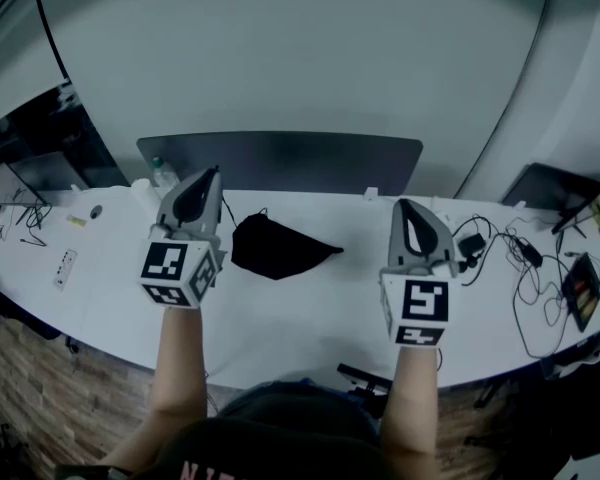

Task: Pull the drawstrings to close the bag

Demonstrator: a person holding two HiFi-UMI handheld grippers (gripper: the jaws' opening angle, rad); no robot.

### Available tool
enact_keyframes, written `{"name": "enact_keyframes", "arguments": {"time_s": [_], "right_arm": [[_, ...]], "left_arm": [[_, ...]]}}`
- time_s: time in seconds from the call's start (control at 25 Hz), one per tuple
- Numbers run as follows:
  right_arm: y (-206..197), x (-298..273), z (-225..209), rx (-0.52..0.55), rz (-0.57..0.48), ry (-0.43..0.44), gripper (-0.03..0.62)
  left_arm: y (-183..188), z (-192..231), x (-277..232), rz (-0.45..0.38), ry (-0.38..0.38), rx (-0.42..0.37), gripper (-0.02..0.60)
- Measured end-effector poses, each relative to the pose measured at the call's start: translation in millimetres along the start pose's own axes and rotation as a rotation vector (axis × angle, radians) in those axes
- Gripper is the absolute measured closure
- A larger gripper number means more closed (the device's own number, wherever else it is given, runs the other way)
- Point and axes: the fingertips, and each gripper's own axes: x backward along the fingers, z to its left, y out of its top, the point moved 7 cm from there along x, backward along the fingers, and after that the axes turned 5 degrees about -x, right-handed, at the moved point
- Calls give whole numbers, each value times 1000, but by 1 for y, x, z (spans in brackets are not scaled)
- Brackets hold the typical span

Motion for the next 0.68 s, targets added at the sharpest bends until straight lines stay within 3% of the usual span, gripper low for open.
{"name": "enact_keyframes", "arguments": {"time_s": [0.68], "right_arm": [[2, -3, -7, -11, -13, -13, 603]], "left_arm": [[-1, -6, -4, -1, -6, 2, 569]]}}
